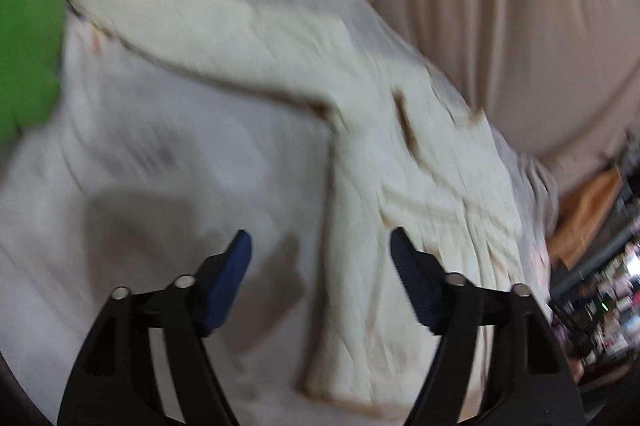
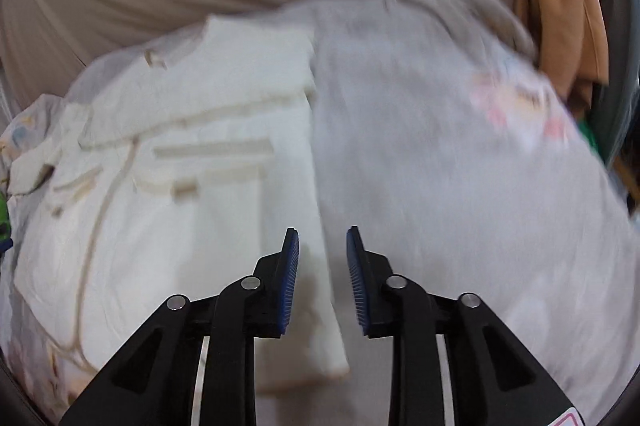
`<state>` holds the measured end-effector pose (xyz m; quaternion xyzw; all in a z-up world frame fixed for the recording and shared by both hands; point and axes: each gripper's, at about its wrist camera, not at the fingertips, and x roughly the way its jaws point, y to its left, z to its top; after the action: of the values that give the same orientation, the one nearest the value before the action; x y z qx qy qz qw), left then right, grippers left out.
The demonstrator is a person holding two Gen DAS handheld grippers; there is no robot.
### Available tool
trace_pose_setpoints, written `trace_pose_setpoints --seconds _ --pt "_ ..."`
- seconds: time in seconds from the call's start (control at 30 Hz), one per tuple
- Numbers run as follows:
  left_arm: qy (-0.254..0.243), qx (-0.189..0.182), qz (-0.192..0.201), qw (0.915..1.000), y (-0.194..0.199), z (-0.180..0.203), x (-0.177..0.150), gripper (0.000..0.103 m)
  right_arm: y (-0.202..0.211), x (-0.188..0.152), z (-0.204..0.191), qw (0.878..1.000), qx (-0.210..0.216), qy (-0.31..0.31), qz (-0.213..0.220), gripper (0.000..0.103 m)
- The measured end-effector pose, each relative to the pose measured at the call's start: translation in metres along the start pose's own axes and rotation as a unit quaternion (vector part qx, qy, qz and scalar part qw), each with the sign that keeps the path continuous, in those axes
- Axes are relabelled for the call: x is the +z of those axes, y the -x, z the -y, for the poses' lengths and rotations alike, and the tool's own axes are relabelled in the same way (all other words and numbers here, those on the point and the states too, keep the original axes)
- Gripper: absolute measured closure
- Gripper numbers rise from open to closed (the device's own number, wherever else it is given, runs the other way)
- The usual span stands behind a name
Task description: Fold large clothes
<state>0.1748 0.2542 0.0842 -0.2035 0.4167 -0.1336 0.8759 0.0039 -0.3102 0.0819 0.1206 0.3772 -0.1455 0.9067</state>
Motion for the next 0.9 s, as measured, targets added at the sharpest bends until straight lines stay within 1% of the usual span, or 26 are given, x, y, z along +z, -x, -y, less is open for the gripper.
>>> trace_pose_setpoints --seconds 0.03,0.1,0.17,0.2,0.23,0.27,0.3,0.37,0.4,0.43,0.47,0.5,0.53,0.57,0.6,0.63,0.7,0.77,0.8,0.9 --pt "0.008 0.021 0.024 0.9995 -0.001 -0.007 0.02 0.027 -0.004 0.012 -0.01 1.0 0.009 0.007 0.009 0.076" --pt "0.031 0.054 0.052 0.9967 -0.01 -0.023 0.049 0.025 -0.02 0.035 -0.04 0.999 0.029 0.024 0.023 0.076" --pt "0.053 0.078 0.061 0.9936 -0.03 -0.045 0.081 0.022 -0.042 0.051 -0.065 0.998 0.046 0.035 0.02 0.076" --pt "0.071 0.104 0.069 0.9896 -0.039 -0.06 0.094 0.022 -0.058 0.06 -0.079 0.997 0.062 0.038 0.015 0.076" --pt "0.09 0.122 0.074 0.9856 -0.05 -0.078 0.107 0.022 -0.07 0.067 -0.09 0.997 0.072 0.04 0.012 0.076" --pt "0.105 0.137 0.074 0.9822 -0.06 -0.092 0.117 0.022 -0.082 0.072 -0.1 0.996 0.081 0.044 0.008 0.076" --pt "0.131 0.148 0.072 0.9776 -0.071 -0.109 0.127 0.022 -0.094 0.078 -0.112 0.995 0.088 0.05 0.007 0.076" --pt "0.169 0.15 0.066 0.9718 -0.084 -0.134 0.134 0.023 -0.113 0.085 -0.132 0.994 0.093 0.063 0.011 0.076" --pt "0.191 0.146 0.063 0.9688 -0.09 -0.144 0.136 0.023 -0.127 0.092 -0.141 0.993 0.099 0.067 0.009 0.076" --pt "0.209 0.131 0.06 0.9672 -0.096 -0.153 0.137 0.023 -0.135 0.092 -0.146 0.992 0.102 0.068 0.005 0.076" --pt "0.221 0.124 0.058 0.9655 -0.1 -0.16 0.139 0.027 -0.15 0.095 -0.152 0.992 0.109 0.069 -0.008 0.076" --pt "0.23 0.125 0.06 0.9633 -0.102 -0.164 0.14 0.037 -0.162 0.095 -0.156 0.991 0.112 0.071 -0.018 0.076" --pt "0.23 0.13 0.063 0.9623 -0.104 -0.166 0.143 0.044 -0.175 0.093 -0.161 0.991 0.108 0.074 -0.029 0.076" --pt "0.225 0.127 0.063 0.964 -0.105 -0.164 0.148 0.069 -0.187 0.089 -0.162 0.991 0.102 0.078 -0.043 0.076" --pt "0.216 0.119 0.055 0.9675 -0.105 -0.161 0.153 0.091 -0.202 0.084 -0.165 0.991 0.095 0.08 -0.056 0.076" --pt "0.211 0.115 0.058 0.969 -0.103 -0.155 0.157 0.097 -0.209 0.079 -0.164 0.991 0.094 0.079 -0.06 0.076" --pt "0.182 0.11 0.083 0.9736 -0.089 -0.132 0.165 0.098 -0.21 0.077 -0.162 0.99 0.1 0.075 -0.057 0.076" --pt "0.13 0.105 0.121 0.9784 -0.066 -0.089 0.175 0.099 -0.211 0.075 -0.161 0.99 0.103 0.073 -0.056 0.076" --pt "0.102 0.091 0.143 0.9802 -0.052 -0.058 0.181 0.099 -0.211 0.074 -0.161 0.99 0.104 0.072 -0.054 0.076" --pt "0.02 0.035 0.182 0.9826 -0.023 0.034 0.186 0.099 -0.21 0.073 -0.157 0.99 0.109 0.068 -0.051 0.076"
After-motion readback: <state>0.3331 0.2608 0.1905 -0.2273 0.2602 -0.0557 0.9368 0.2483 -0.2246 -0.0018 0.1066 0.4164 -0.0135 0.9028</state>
